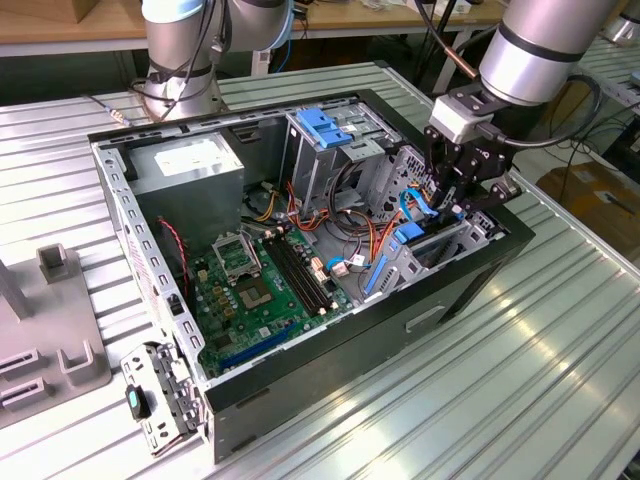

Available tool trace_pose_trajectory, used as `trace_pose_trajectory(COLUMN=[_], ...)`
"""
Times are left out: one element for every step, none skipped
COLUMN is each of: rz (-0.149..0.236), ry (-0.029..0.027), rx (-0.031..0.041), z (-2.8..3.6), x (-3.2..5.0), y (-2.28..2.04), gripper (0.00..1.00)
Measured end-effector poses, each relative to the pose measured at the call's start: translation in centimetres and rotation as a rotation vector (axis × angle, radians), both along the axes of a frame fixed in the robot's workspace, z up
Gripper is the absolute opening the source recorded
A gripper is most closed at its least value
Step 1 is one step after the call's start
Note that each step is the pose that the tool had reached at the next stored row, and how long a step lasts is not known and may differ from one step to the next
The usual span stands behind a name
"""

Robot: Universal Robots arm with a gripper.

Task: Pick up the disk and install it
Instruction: 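Insert the second disk wire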

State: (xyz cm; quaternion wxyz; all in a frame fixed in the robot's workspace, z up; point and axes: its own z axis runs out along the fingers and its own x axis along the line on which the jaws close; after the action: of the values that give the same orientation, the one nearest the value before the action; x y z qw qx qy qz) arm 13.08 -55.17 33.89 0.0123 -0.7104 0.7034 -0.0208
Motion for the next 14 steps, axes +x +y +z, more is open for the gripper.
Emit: trace_pose_trajectory(rz=[0.000, 0.000, 0.000, 0.000, 0.000, 0.000, 0.000, 0.000, 0.000, 0.000, 0.000, 0.000, 0.000, 0.000], ry=[0.0000, 0.0000, 0.0000, 0.0000, 0.0000, 0.0000, 0.0000, 0.0000, 0.0000, 0.0000, 0.0000, 0.0000, 0.0000, 0.0000], rx=[0.0000, -0.0002, -0.0001, -0.0002, -0.0001, -0.0002, 0.0000, -0.0002, -0.0002, -0.0001, -0.0001, -0.0001, -0.0001, -0.0002], z=[0.00, 0.00, 0.00, 0.00, 0.01, 0.06, 0.46, 0.98, 1.20, 1.46, 1.75, 2.06, 2.37, 2.70], x=[0.00, 0.00, 0.00, 0.00, 0.00, 0.00, 0.00, 0.00, 0.00, 0.00, 0.00, 0.00, 0.00, 0.00], y=[0.00, 0.00, 0.00, 0.00, 0.00, 0.00, 0.00, 0.00, 0.00, 0.00, 0.00, 0.00, 0.00, 0.00], gripper=[0.30, 0.30, 0.30, 0.30, 0.30, 0.30, 0.30, 0.30, 0.30, 0.30, 0.30, 0.30, 0.30, 0.30])
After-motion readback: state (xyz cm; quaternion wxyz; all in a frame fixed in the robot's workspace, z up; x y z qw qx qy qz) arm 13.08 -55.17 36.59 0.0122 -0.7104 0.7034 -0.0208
